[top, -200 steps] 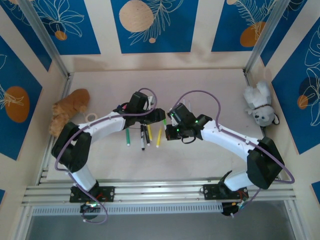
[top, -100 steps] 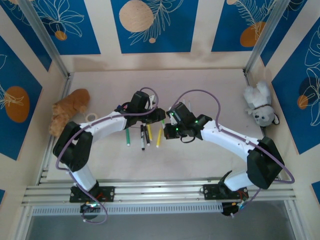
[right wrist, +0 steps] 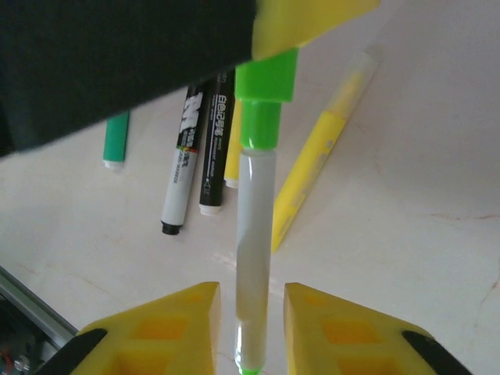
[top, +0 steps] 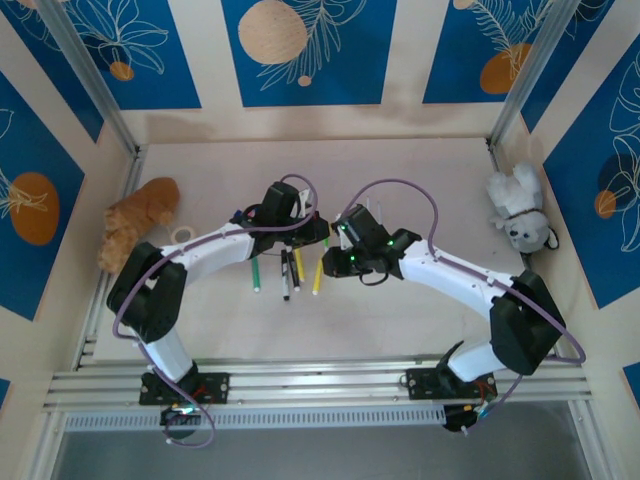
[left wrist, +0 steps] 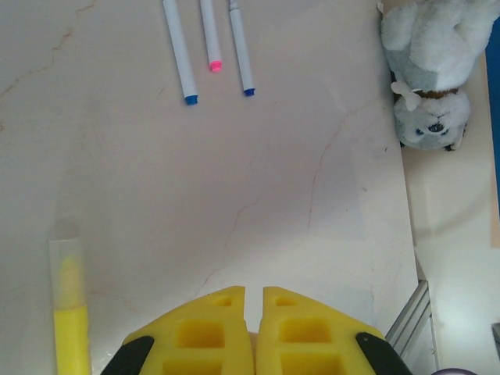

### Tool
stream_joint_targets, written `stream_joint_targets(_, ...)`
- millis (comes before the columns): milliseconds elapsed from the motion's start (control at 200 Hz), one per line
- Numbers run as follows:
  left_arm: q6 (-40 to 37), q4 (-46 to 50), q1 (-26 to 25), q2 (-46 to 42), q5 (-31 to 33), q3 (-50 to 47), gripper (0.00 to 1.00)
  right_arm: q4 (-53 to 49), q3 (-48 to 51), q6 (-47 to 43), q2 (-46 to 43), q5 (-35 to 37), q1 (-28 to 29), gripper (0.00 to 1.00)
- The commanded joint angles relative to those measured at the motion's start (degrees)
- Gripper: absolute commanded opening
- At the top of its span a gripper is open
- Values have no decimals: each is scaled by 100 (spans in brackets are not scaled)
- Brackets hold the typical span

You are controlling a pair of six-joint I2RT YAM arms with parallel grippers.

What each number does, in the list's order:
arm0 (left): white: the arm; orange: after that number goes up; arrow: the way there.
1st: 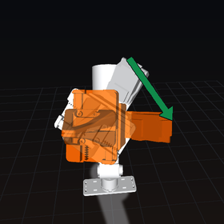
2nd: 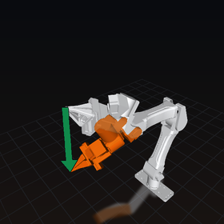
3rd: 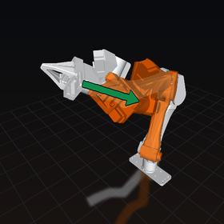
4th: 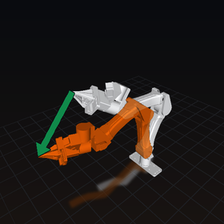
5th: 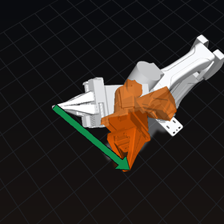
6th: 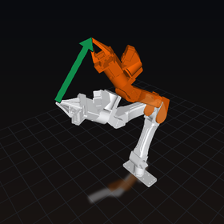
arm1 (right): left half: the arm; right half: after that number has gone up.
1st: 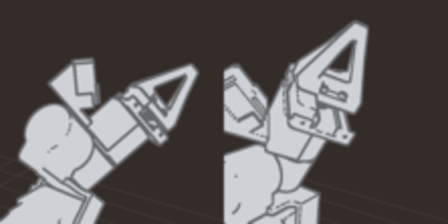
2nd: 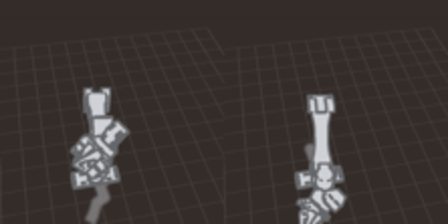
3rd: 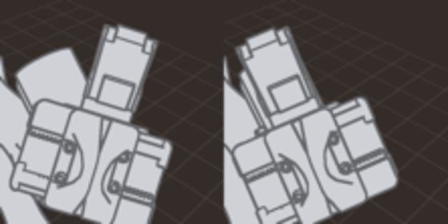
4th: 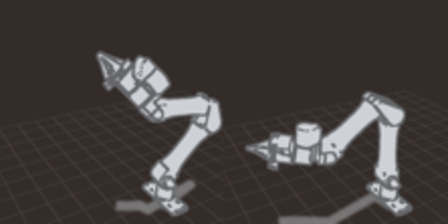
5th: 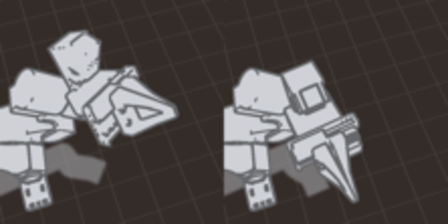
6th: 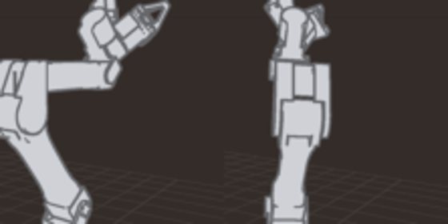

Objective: Open the pen caps

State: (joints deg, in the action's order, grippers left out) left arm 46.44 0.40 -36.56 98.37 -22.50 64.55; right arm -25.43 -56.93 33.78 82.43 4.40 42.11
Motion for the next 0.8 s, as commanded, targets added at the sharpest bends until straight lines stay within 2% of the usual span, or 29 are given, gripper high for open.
stream_joint_targets(0, -7, 6, -91, 130, -92, 141, 0, 169, -9, 25, 86, -134, -37, 33)
stream_joint_targets(295, 32, -1, -121, 122, -93, 145, 0, 240, -133, 6, 380, -142, -97, 32)
stream_joint_targets(390, 32, 0, -124, 104, -107, 155, 0, 296, -144, 24, 423, -166, -106, 20)
stream_joint_targets(440, 32, 2, -120, 95, -111, 154, 0, 336, -127, 44, 416, -173, -106, 1)
stream_joint_targets(545, 32, 39, -126, 79, -126, 179, 0, 487, 30, 23, 267, -149, -138, 0)
stream_joint_targets(595, 36, 30, -121, 54, -117, 163, 10, 603, 134, 19, 162, -231, -208, 0)
stream_joint_targets(670, 23, 47, -124, 27, -114, 154, 11, 672, 226, -2, 60, -335, -286, 0)
stream_joint_targets(796, 24, 20, -160, 40, -157, 139, 23, 633, 195, -80, 71, -361, -308, 0)
